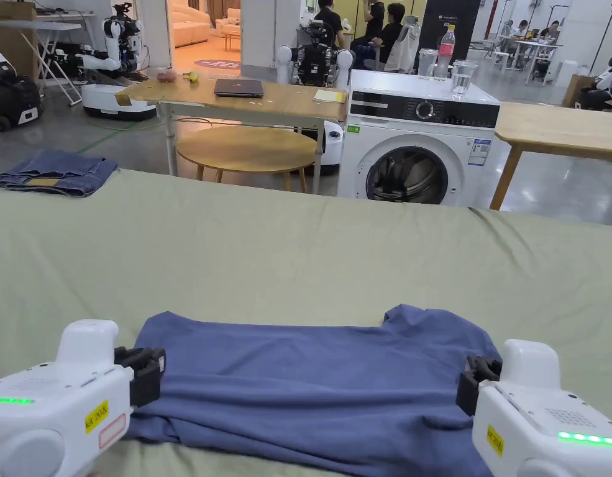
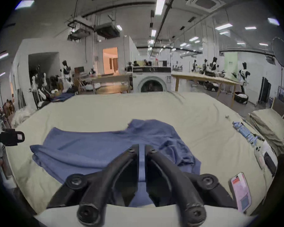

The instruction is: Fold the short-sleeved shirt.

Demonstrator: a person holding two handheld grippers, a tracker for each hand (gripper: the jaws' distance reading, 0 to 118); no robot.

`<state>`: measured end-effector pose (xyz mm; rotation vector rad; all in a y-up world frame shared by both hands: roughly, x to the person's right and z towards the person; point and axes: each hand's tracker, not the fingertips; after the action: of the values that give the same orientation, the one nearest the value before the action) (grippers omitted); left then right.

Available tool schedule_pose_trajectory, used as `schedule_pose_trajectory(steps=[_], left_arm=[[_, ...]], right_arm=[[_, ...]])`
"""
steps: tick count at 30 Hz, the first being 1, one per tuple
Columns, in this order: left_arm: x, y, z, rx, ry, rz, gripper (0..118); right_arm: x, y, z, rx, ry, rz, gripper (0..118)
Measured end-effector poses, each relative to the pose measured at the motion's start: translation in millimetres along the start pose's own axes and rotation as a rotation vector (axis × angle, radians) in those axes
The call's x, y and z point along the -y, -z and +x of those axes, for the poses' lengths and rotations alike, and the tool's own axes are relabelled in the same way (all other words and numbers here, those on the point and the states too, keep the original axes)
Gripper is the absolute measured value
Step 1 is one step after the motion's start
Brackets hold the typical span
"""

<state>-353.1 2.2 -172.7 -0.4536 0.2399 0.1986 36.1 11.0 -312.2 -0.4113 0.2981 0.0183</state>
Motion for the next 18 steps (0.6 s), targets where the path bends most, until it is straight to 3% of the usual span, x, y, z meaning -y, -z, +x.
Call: schedule_pose_trajectory(steps=[8,18], left_arm=[[12,-25,4,-0.083,0.036,-0.038,0],[11,41,-62,-0.062,-0.115,-0.409,0]], right_arm=[[7,-20,-23,-0.023,-0.051,0.044,0],[23,-10,-10,-0.013,-0.065,-0.036,0]])
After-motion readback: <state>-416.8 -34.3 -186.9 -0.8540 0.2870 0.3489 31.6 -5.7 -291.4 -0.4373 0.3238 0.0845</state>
